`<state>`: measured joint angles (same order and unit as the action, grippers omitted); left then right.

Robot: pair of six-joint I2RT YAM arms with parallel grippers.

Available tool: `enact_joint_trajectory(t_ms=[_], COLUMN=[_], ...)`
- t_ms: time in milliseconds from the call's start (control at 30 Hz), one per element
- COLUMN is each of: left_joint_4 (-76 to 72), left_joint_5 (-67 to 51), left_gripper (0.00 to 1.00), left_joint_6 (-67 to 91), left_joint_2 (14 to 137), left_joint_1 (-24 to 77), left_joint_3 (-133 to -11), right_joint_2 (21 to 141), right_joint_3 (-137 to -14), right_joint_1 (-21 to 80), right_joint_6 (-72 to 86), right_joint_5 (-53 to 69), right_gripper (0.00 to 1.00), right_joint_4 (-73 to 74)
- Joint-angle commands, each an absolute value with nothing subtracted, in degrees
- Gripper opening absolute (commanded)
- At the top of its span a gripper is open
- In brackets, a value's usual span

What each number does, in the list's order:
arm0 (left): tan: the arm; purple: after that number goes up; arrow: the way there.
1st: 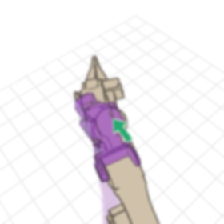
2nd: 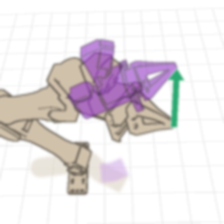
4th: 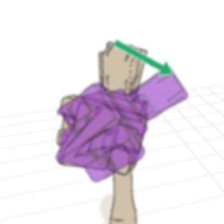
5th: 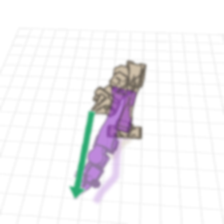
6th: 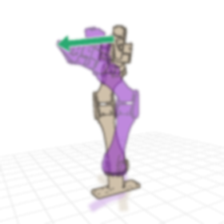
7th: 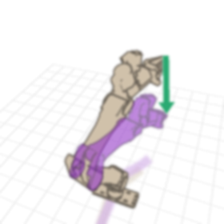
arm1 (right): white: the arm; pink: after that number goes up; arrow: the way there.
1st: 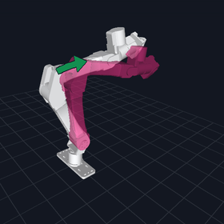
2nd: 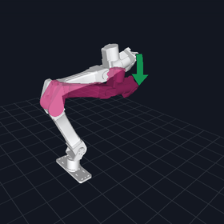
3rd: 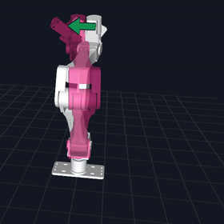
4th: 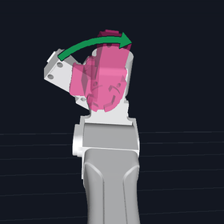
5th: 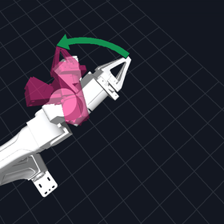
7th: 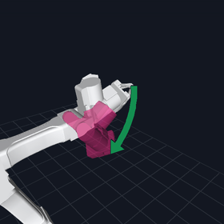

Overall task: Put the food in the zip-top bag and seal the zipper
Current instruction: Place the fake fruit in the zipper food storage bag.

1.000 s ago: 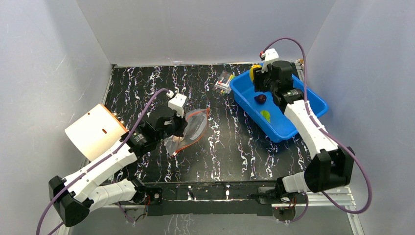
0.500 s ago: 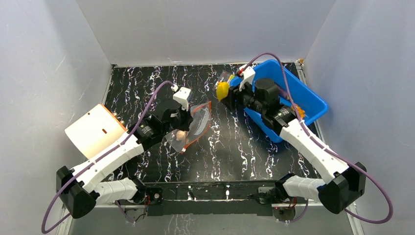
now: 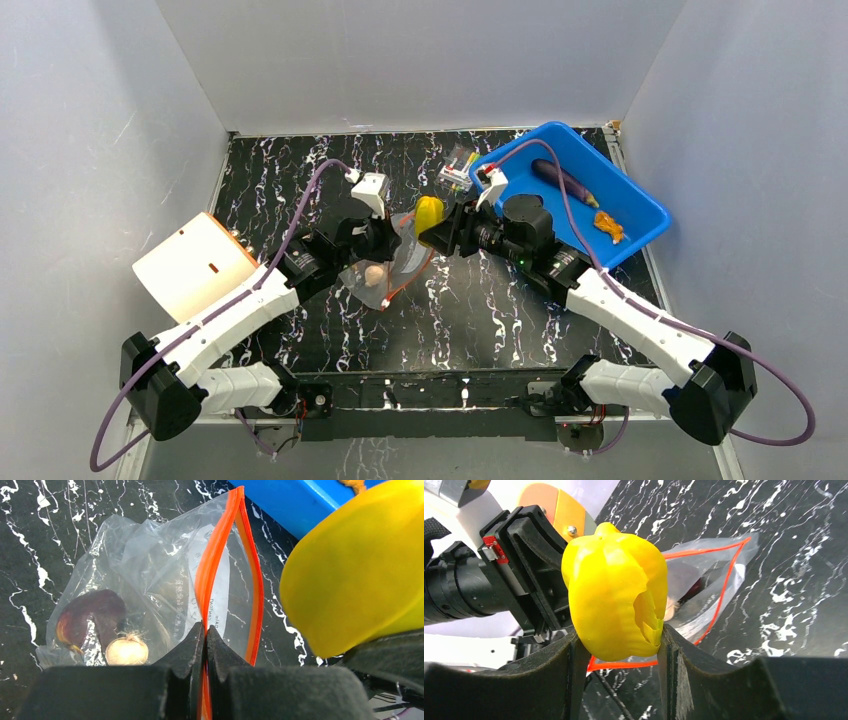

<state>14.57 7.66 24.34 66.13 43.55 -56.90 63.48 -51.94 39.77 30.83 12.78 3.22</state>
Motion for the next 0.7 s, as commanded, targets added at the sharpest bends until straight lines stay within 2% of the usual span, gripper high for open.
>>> enact_joint_trajectory(t_ms=[0,300,667], left_joint_4=[11.14,11.32,10.42], left_joint_5=[6.62,6.05,6.87], left_gripper=[0.0,0.0,0.0], left_joint_6=[26.89,27.06,26.74], left_joint_2=[64.16,62.85,61.1], left_joint_1=[43.07,43.07,43.05], left_joint_3=[-57.67,-57.3,-56.69], right_joint_2=[64.0,68.1,76.17], right_joint_3=[-51.76,-51.67,-55.3], right_joint_1=[41.55,42.63,42.84], right_joint_6=[41.15,48.5,53.81], right_joint_5=[10.14,5.08,6.24], right_gripper=[0.36,0.36,0.38], right_joint_4=[-2.9,0.17,7.9])
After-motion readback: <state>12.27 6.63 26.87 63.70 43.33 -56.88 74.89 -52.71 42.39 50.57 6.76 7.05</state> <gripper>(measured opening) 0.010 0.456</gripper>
